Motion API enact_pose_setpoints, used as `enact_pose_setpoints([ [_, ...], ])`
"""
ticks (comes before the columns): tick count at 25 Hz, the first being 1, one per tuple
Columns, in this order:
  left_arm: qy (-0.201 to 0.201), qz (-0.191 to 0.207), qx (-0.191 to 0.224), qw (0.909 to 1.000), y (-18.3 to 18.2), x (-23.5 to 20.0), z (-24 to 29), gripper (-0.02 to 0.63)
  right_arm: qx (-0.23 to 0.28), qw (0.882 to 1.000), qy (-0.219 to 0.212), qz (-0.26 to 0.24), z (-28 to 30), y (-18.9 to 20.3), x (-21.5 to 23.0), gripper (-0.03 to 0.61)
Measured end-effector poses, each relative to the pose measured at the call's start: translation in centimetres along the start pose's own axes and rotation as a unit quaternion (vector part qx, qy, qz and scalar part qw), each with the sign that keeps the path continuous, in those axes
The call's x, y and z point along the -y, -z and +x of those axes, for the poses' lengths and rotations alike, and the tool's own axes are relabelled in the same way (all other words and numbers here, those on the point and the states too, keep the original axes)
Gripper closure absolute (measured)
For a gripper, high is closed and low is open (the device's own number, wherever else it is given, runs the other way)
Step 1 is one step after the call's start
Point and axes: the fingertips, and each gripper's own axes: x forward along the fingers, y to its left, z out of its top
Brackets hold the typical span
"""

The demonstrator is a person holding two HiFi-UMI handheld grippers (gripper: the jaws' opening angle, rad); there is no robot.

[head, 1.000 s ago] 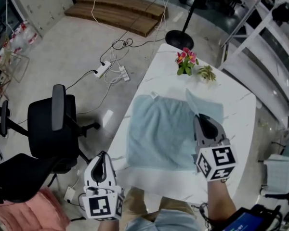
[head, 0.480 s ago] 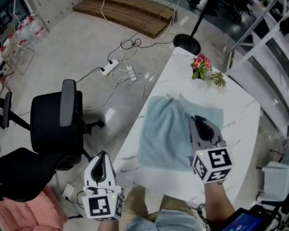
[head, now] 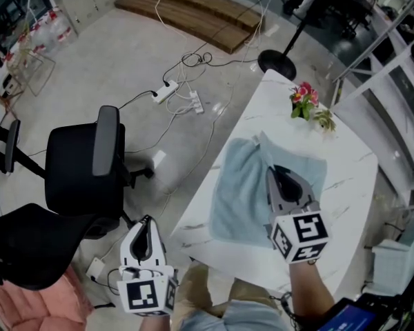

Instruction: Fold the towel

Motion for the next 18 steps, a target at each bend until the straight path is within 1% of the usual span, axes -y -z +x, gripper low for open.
enact_pose_setpoints([
  [10,0.001,-0.011,-0.006,0.9999,0.3,-0.9,0.1,0.606,-0.016,1.000,-0.023,-0.009,1.5,0.7,-3.2,0.537],
  [14,0.000,-0.014,-0.014,0.9998,1.0,-1.5,0.0,0.606,-0.032,0.999,-0.030,-0.017,2.7,2.4,-4.8,0.537],
  [18,0.000,-0.017,-0.023,0.9996,2.0,-2.2,0.0,0.606,-0.056,0.997,-0.030,-0.032,4.3,5.3,-6.1,0.534],
])
